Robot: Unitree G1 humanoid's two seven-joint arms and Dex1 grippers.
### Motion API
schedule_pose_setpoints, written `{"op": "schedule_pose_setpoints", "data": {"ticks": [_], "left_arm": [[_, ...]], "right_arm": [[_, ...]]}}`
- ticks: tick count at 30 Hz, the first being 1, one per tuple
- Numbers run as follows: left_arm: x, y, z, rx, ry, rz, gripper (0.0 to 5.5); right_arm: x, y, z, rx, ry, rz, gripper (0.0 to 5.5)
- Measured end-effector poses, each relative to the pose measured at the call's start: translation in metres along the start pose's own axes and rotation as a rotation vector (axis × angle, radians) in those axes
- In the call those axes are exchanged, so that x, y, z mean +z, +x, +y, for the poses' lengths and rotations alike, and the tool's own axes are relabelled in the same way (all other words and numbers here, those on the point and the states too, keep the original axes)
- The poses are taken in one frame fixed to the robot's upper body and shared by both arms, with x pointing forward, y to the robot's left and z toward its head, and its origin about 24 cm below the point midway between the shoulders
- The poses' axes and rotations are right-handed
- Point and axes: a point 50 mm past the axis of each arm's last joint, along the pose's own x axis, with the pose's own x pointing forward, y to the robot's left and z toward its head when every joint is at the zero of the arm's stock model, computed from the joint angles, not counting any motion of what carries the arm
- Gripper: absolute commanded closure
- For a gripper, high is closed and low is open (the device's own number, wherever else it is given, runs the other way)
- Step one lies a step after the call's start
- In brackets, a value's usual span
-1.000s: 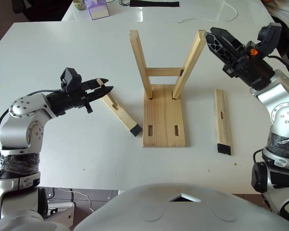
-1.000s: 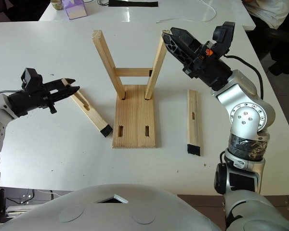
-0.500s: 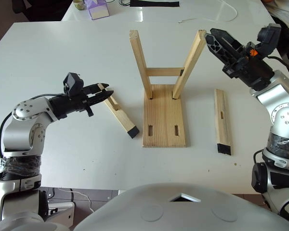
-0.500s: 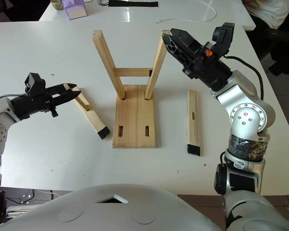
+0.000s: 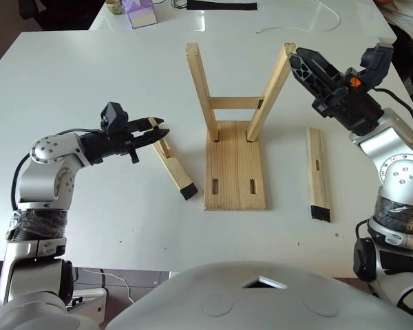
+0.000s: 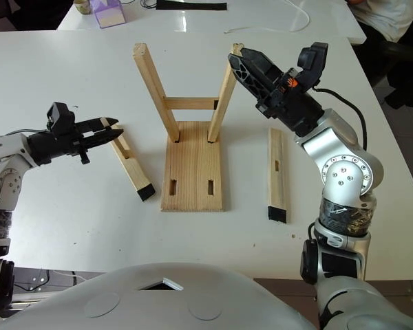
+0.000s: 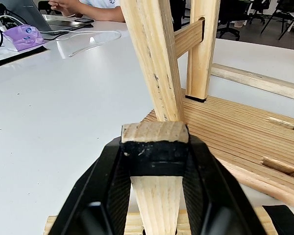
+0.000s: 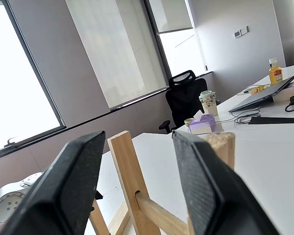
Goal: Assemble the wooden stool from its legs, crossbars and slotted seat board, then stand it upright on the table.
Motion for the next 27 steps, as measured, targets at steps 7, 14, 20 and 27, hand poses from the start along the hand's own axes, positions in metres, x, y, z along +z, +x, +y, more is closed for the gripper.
{"op": "schedule_pose_setpoints", "data": {"ticks": [7,14,20,27], "left_arm": [[-0.001,-0.001,0.001,-0.003,0.020,0.001,4.17],[-0.001,-0.001,0.006,0.011,0.014,-0.004,4.17],[-0.012,-0.005,0.009,0.092,-0.053,0.031,3.25],[0.026,-0.029,-0.001,0.199,0.023,-0.005,2.97]], "right_arm": [[-0.001,-0.001,0.000,-0.015,0.005,-0.008,2.98],[-0.002,0.000,-0.001,-0.022,0.011,-0.017,2.98],[-0.001,0.000,-0.002,-0.031,0.017,-0.034,2.98],[-0.001,-0.009,-0.003,-0.089,0.019,-0.072,2.98]]}}
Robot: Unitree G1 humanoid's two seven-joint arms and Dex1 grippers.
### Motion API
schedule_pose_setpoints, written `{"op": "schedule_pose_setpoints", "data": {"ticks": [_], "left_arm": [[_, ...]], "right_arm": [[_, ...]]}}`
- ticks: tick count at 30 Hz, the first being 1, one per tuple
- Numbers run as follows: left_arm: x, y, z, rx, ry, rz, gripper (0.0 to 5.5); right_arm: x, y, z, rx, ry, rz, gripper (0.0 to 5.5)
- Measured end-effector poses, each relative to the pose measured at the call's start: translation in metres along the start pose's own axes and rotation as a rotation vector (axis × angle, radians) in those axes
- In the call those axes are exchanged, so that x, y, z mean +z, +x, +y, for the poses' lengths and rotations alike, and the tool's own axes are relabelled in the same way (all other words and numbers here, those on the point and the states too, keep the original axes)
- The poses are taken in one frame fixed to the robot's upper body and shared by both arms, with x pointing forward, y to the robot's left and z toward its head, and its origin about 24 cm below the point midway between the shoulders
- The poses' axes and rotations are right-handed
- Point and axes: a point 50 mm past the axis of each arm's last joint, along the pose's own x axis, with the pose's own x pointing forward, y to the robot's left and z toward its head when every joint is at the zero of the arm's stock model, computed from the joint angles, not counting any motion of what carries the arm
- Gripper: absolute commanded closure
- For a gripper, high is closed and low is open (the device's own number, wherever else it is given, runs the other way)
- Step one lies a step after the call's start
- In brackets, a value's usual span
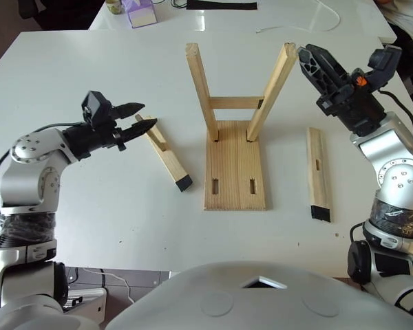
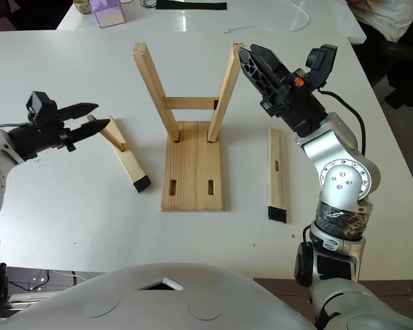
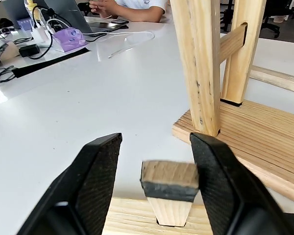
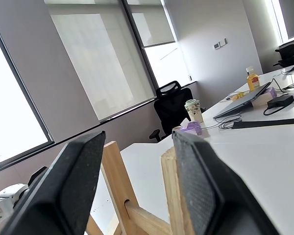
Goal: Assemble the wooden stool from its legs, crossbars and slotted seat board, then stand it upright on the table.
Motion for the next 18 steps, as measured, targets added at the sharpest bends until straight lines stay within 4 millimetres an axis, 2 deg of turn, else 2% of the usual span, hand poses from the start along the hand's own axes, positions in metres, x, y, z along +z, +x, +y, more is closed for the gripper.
{"op": "schedule_pose_setpoints", "data": {"ticks": [5,8,9,11,13,16,18], "left_arm": [[-0.008,-0.026,-0.013,0.078,-0.073,0.045,2.97],[0.018,-0.027,-0.006,0.173,-0.074,-0.078,2.97],[0.031,-0.023,-0.004,0.211,-0.056,-0.148,2.97],[0.045,-0.014,-0.001,0.299,-0.056,-0.242,2.97],[0.050,0.000,-0.002,0.424,-0.101,-0.320,2.97],[0.032,0.033,-0.019,0.504,-0.192,-0.276,2.97],[0.021,0.046,-0.027,0.544,-0.245,-0.247,2.97]], "right_arm": [[-0.006,-0.006,0.003,-0.031,0.015,-0.014,2.98],[-0.010,-0.011,0.005,-0.058,0.021,-0.020,2.98],[-0.010,-0.011,0.005,-0.062,0.023,-0.023,2.98],[-0.011,-0.010,0.005,-0.060,0.028,-0.025,2.98],[-0.012,-0.009,0.006,-0.055,0.032,-0.023,2.98],[-0.011,-0.004,0.007,-0.038,0.031,-0.023,2.98],[-0.010,-0.001,0.006,-0.031,0.030,-0.021,2.98]]}}
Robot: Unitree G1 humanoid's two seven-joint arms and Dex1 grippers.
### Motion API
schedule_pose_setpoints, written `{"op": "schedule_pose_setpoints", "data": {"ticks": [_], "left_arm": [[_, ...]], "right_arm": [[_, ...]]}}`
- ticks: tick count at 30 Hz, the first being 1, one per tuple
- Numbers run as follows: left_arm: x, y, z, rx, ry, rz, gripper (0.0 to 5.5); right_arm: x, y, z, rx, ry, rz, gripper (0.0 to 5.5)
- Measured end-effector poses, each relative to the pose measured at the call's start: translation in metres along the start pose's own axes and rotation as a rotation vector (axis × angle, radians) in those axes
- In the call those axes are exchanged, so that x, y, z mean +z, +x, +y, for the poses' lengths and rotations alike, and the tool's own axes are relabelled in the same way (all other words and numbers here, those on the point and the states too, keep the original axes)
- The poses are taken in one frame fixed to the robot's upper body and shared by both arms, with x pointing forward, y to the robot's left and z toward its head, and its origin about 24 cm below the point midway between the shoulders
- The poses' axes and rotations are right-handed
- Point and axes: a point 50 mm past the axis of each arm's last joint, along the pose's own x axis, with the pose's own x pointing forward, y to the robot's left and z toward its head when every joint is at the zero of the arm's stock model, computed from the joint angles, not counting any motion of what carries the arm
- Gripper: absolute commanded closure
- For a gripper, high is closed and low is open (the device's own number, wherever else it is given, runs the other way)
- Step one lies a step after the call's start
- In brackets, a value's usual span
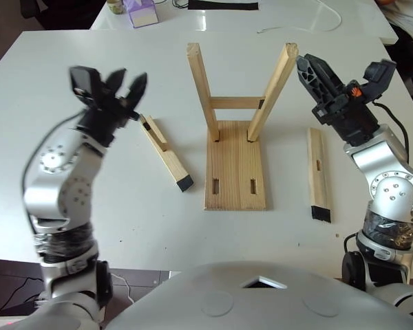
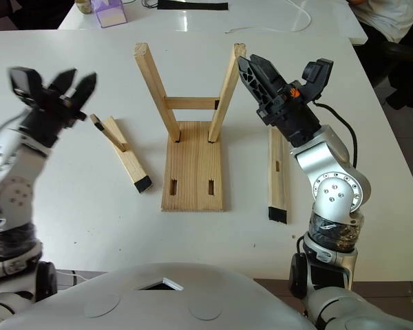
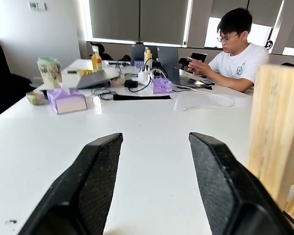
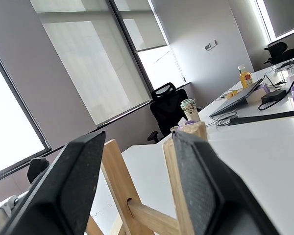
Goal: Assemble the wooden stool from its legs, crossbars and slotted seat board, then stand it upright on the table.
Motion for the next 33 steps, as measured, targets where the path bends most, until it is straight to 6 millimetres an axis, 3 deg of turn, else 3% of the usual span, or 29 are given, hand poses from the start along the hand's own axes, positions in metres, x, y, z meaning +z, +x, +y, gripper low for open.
{"op": "schedule_pose_setpoints", "data": {"ticks": [6,13,19,25,28,30,33], "left_arm": [[0.007,0.009,0.002,0.120,0.005,-0.044,2.97],[0.044,0.013,-0.007,0.112,0.024,-0.184,2.97],[-0.008,0.012,-0.006,0.166,0.003,0.069,2.97],[-0.010,0.021,-0.009,0.163,-0.010,0.043,2.97],[-0.005,0.018,-0.002,0.233,-0.055,-0.007,2.97],[0.017,0.014,0.007,0.309,-0.068,-0.112,2.97],[0.077,0.002,0.011,0.360,-0.010,-0.329,2.97]], "right_arm": [[0.000,0.004,0.001,0.021,-0.006,0.011,2.98],[-0.001,0.004,0.002,0.021,-0.005,0.004,2.98],[-0.005,0.007,0.003,0.028,0.005,-0.002,2.98],[-0.005,0.008,0.004,0.031,0.006,-0.010,2.98],[-0.004,0.009,0.004,0.033,0.008,-0.016,2.98],[-0.003,0.008,0.003,0.024,0.006,-0.022,2.98],[-0.006,0.004,0.003,0.003,0.012,-0.020,2.98]]}}
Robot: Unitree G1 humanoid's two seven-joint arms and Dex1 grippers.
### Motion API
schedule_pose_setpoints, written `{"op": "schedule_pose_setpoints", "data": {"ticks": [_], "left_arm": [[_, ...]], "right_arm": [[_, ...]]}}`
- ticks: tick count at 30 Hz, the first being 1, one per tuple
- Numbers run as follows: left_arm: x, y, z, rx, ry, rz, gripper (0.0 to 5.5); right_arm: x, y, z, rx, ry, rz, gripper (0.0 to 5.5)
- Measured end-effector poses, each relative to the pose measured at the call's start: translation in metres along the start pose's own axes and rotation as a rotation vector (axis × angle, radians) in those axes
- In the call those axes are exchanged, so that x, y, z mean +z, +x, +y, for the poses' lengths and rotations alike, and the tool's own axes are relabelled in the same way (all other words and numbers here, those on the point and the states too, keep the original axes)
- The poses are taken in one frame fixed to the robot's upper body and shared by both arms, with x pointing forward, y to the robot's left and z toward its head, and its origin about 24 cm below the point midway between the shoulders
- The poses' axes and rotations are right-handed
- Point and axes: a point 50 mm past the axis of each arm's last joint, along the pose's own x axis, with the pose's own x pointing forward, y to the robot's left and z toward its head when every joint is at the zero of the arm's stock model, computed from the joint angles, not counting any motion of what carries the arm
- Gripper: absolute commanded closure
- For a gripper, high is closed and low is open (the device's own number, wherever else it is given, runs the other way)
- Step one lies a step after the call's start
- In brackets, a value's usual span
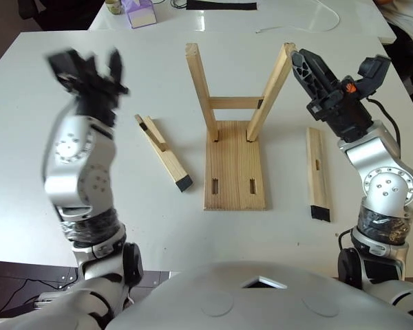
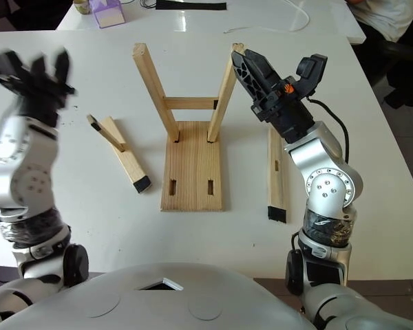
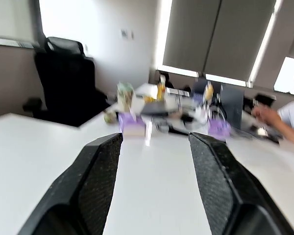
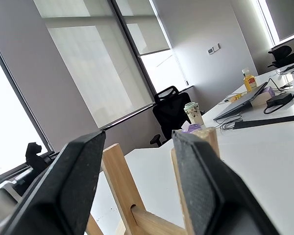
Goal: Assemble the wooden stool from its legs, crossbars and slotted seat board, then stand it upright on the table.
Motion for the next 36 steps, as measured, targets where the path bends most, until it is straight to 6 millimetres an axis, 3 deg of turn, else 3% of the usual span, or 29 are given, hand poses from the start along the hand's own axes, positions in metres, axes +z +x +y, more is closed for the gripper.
{"op": "schedule_pose_setpoints", "data": {"ticks": [2,3,5,8,10,15,18,22,32,36], "left_arm": [[0.008,-0.001,0.009,0.084,0.017,0.016,2.97],[0.002,-0.004,0.016,0.141,0.036,0.074,2.97],[-0.036,-0.026,0.029,0.246,0.089,0.335,2.97],[-0.091,-0.072,0.028,0.330,0.062,0.700,2.97],[-0.104,-0.086,0.017,0.317,0.046,0.795,2.97],[-0.106,-0.094,-0.013,0.211,0.016,0.858,2.57],[-0.114,-0.112,-0.026,0.194,-0.002,0.987,2.14],[-0.112,-0.121,-0.020,0.244,0.050,1.040,1.76],[-0.106,-0.094,-0.036,0.116,0.021,0.987,1.76],[-0.114,-0.085,-0.034,0.117,-0.013,1.030,1.76]], "right_arm": [[-0.003,-0.005,0.001,-0.020,0.005,0.004,2.98],[-0.004,-0.006,0.001,-0.027,0.004,0.004,2.98],[-0.005,-0.010,0.001,-0.046,0.004,0.005,2.98],[-0.007,-0.009,0.002,-0.046,0.003,0.018,2.98],[-0.009,-0.008,0.003,-0.039,0.005,0.038,2.98],[-0.013,-0.008,0.002,-0.037,0.009,0.092,2.98],[-0.013,-0.008,0.000,-0.030,0.009,0.131,2.98],[-0.010,-0.004,-0.002,-0.009,0.000,0.151,2.98],[-0.018,0.001,0.002,0.022,0.025,0.164,2.98],[-0.020,0.003,0.000,0.012,0.021,0.164,2.98]]}}
